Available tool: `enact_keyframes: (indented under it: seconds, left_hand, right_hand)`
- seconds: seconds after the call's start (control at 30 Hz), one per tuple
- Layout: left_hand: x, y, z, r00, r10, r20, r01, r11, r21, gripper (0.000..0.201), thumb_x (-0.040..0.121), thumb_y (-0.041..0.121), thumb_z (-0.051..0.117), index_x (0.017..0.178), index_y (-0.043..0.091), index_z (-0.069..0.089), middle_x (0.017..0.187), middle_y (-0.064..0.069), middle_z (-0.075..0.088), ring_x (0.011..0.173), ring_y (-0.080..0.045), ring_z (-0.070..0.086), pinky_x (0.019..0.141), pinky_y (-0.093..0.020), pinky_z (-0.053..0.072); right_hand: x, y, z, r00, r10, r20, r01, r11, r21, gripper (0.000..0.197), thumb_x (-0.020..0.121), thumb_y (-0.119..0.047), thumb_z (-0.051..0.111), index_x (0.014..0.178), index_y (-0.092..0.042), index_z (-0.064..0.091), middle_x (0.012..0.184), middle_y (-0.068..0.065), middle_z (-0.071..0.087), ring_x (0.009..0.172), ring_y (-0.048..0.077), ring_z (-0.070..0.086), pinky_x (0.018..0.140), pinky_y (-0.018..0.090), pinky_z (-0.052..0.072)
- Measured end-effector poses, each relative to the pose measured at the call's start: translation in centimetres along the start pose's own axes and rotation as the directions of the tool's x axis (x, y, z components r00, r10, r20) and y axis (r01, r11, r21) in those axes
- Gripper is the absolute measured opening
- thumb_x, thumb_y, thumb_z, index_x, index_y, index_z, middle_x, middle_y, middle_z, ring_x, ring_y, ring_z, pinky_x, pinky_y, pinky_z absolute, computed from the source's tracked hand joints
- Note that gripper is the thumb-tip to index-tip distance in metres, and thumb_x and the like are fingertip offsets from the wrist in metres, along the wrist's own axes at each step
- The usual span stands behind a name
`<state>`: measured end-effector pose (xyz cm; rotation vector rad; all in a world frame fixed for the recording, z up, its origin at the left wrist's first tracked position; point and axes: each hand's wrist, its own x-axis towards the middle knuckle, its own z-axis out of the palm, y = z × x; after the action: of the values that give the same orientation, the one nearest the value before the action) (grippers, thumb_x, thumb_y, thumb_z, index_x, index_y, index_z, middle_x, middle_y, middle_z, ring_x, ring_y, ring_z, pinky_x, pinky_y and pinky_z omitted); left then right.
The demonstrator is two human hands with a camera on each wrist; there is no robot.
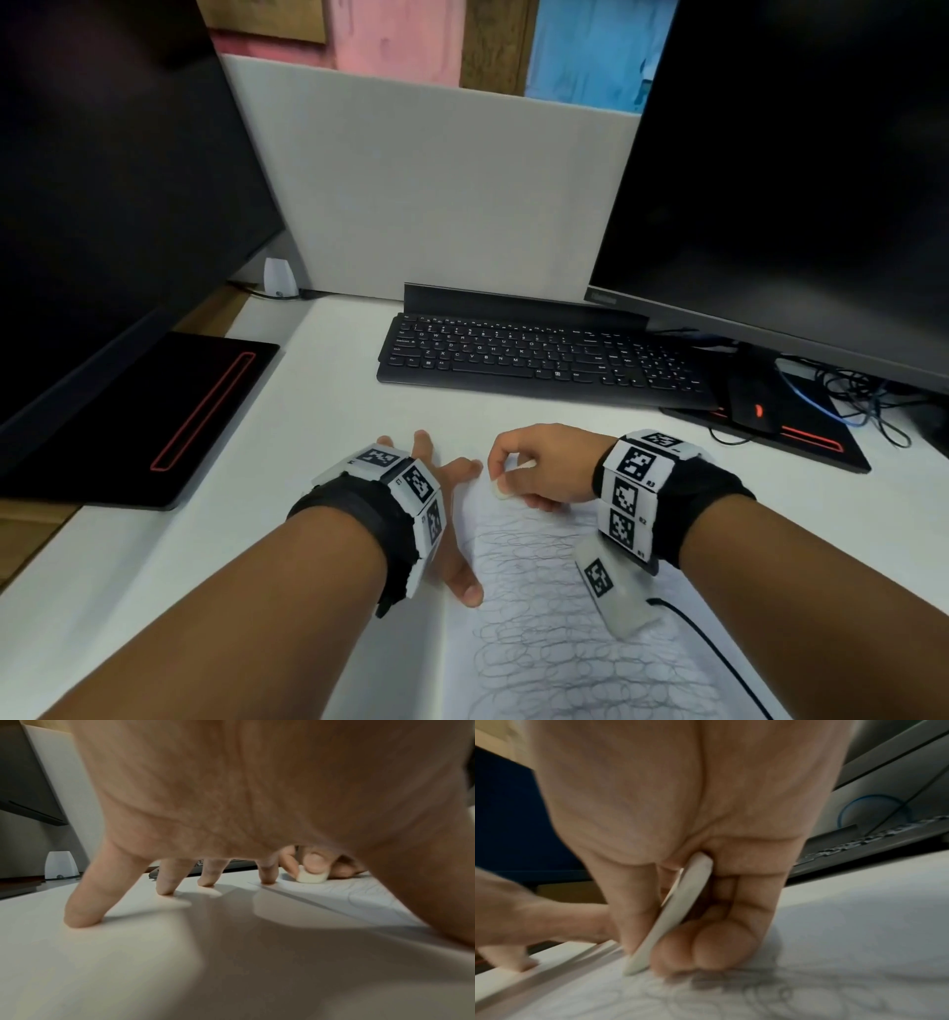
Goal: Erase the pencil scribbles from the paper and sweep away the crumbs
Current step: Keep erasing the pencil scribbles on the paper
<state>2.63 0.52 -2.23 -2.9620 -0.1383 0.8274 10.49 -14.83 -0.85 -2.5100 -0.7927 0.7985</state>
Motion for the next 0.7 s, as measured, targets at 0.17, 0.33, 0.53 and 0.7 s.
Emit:
enact_keyframes:
  seconds: [0.17, 0.33, 0.53, 0.7]
  left_hand:
    - [0.31, -0.18, 0.33, 1.000, 0.013, 0.001, -0.013, 1.000, -0.010, 0.133, 0.044, 0.082, 0.075, 0.147, 0.056, -0.006, 0.153, -0.008, 0.005, 0.139, -0.048, 0.011, 0.109, -0.062, 0.029]
    - [0.19, -0.04, 0.25, 1.000, 0.015, -0.013, -0.015, 1.000, -0.005, 0.129, 0.045, 0.080, 0.076, 0.146, 0.054, 0.001, 0.150, -0.010, 0.011, 0.136, -0.047, 0.019, 0.107, -0.058, 0.034]
    - [0.46, -0.13, 0.35, 1.000, 0.012, 0.002, -0.012, 1.000, -0.018, 0.128, 0.043, 0.079, 0.077, 0.144, 0.056, 0.002, 0.149, -0.011, 0.010, 0.136, -0.050, 0.015, 0.108, -0.060, 0.030]
    - [0.55, -0.21, 0.59, 1.000, 0.018, -0.024, -0.018, 1.000, -0.002, 0.132, 0.043, 0.083, 0.074, 0.147, 0.054, -0.003, 0.150, -0.010, 0.009, 0.137, -0.048, 0.014, 0.110, -0.060, 0.029]
  right_hand:
    - [0.01, 0.16, 0.04, 1.000, -0.012, -0.009, 0.012, 1.000, -0.016, 0.006, 0.094, -0.022, 0.058, 0.093, -0.026, 0.062, 0.066, -0.001, 0.063, 0.053, 0.014, 0.054, 0.064, 0.027, 0.051]
    - [-0.37, -0.45, 0.43, 0.995, -0.029, 0.100, 0.025, 0.999, 0.045, 0.008, 0.094, -0.019, 0.060, 0.090, -0.025, 0.061, 0.064, -0.001, 0.061, 0.046, 0.009, 0.052, 0.053, 0.020, 0.048]
    - [-0.31, -0.65, 0.41, 0.998, -0.027, 0.062, 0.025, 0.999, 0.029, 0.006, 0.094, -0.020, 0.060, 0.092, -0.025, 0.063, 0.065, 0.000, 0.061, 0.048, 0.010, 0.052, 0.049, 0.016, 0.045]
    - [-0.14, -0.04, 0.34, 0.998, -0.011, -0.063, 0.011, 1.000, -0.008, 0.013, 0.094, -0.022, 0.057, 0.087, -0.031, 0.061, 0.064, -0.002, 0.062, 0.050, 0.012, 0.054, 0.059, 0.025, 0.050]
